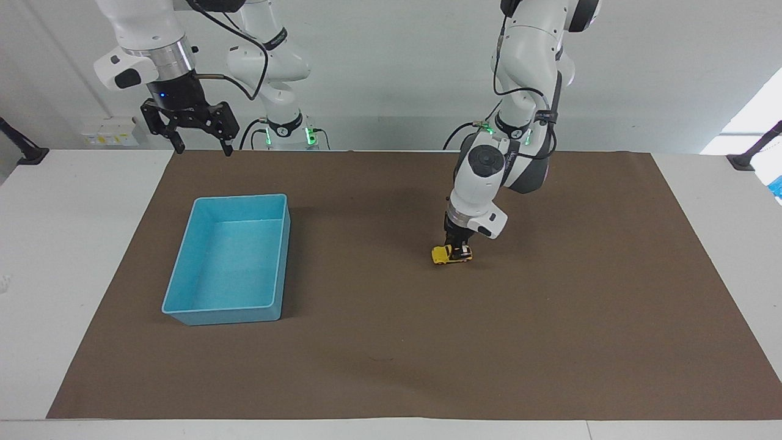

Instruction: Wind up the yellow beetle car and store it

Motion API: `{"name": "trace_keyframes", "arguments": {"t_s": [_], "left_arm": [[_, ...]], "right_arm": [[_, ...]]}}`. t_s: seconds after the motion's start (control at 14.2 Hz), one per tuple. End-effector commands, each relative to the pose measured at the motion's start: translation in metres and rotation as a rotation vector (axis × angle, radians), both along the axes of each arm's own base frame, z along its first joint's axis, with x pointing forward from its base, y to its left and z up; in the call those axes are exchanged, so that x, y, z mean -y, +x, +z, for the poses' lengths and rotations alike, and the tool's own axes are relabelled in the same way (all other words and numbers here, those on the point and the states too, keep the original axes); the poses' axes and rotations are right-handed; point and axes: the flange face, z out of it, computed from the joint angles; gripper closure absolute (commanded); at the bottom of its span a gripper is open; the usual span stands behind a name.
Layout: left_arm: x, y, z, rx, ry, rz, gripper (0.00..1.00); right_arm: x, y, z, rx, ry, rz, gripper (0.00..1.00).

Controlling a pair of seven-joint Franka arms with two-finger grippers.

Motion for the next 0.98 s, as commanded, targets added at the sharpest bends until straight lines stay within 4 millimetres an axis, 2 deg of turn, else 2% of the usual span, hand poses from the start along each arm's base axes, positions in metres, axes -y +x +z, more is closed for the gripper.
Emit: {"name": "trace_keyframes", "arguments": {"t_s": [0.0, 0.07, 0.14, 0.21, 0.28, 0.56, 0.7, 0.91], "left_arm": [[-0.022, 0.007, -0.032, -0.018, 0.023, -0.008, 0.85], [-0.021, 0.008, -0.030, -0.017, 0.022, -0.008, 0.83], [-0.021, 0.009, -0.029, -0.014, 0.021, -0.007, 0.75], [-0.021, 0.010, -0.025, -0.013, 0.020, -0.009, 0.30], [-0.019, 0.010, -0.015, -0.008, 0.016, -0.011, 0.00], [0.000, 0.012, 0.030, -0.017, 0.013, -0.041, 0.00], [0.004, 0.013, 0.041, -0.006, 0.002, -0.044, 0.00], [0.005, 0.013, 0.043, -0.002, 0.000, -0.045, 0.00]], "right_arm": [[0.001, -0.001, 0.003, 0.014, -0.001, -0.015, 0.00], [0.001, -0.001, 0.003, 0.014, -0.001, -0.015, 0.00], [0.001, -0.001, 0.003, 0.014, -0.001, -0.015, 0.00], [0.000, -0.001, 0.003, 0.014, 0.001, -0.015, 0.00], [0.000, -0.001, 0.003, 0.014, 0.001, -0.015, 0.00], [0.000, -0.001, 0.003, 0.014, 0.001, -0.015, 0.00], [0.000, -0.001, 0.003, 0.014, 0.001, -0.015, 0.00], [0.001, -0.001, 0.003, 0.014, -0.001, -0.016, 0.00]]}}
